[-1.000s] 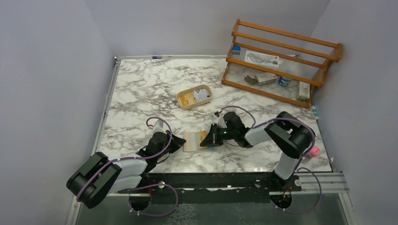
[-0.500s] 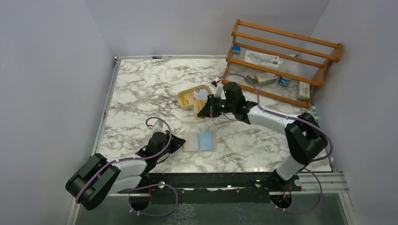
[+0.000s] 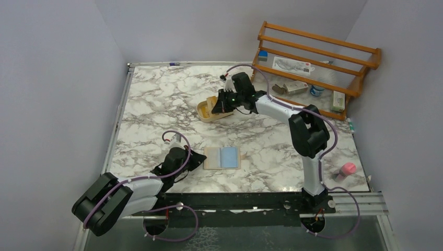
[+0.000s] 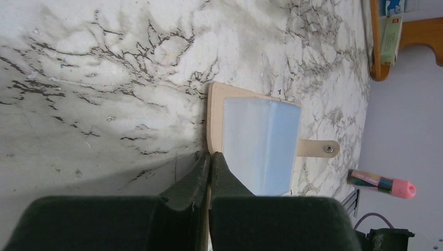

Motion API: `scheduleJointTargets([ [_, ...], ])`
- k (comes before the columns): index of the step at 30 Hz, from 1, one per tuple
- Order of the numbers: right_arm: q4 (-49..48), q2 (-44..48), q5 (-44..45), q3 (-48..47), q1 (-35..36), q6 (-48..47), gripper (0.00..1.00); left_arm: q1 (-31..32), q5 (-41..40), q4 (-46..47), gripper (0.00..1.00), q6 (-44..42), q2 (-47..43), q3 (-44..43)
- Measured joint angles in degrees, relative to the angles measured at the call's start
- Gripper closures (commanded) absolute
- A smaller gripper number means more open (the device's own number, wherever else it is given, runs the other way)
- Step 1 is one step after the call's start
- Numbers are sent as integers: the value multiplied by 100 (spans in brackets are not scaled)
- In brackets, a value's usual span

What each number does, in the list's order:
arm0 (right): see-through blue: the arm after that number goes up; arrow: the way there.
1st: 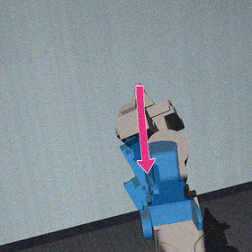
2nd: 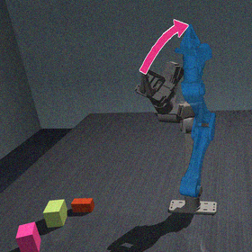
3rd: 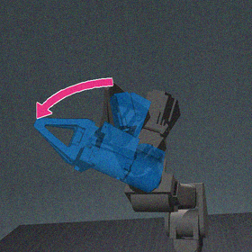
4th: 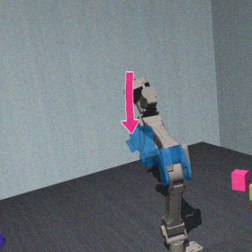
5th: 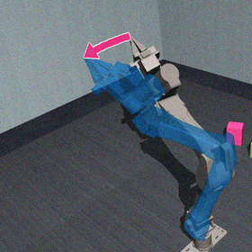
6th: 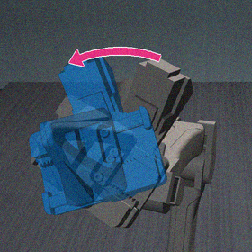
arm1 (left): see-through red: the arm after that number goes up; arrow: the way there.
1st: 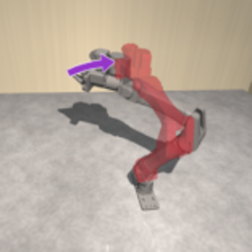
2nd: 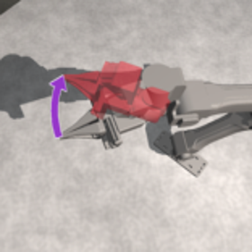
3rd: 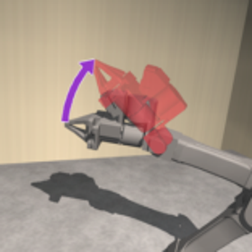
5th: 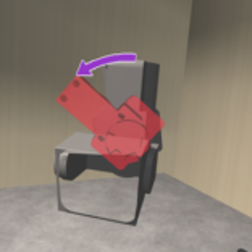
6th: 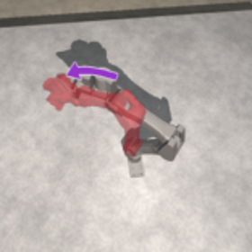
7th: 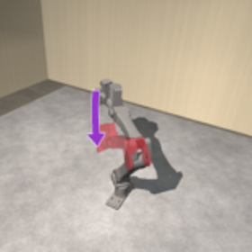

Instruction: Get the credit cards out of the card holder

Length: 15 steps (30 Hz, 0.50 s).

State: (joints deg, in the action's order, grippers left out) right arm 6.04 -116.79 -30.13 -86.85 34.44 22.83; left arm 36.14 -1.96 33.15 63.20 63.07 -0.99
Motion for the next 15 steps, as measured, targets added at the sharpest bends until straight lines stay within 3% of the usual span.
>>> scheduleJointTargets([
  [15, -120, -811, 236, -404, 0, -297, 99, 0, -4, -103, 100, 0, -90, 0],
])
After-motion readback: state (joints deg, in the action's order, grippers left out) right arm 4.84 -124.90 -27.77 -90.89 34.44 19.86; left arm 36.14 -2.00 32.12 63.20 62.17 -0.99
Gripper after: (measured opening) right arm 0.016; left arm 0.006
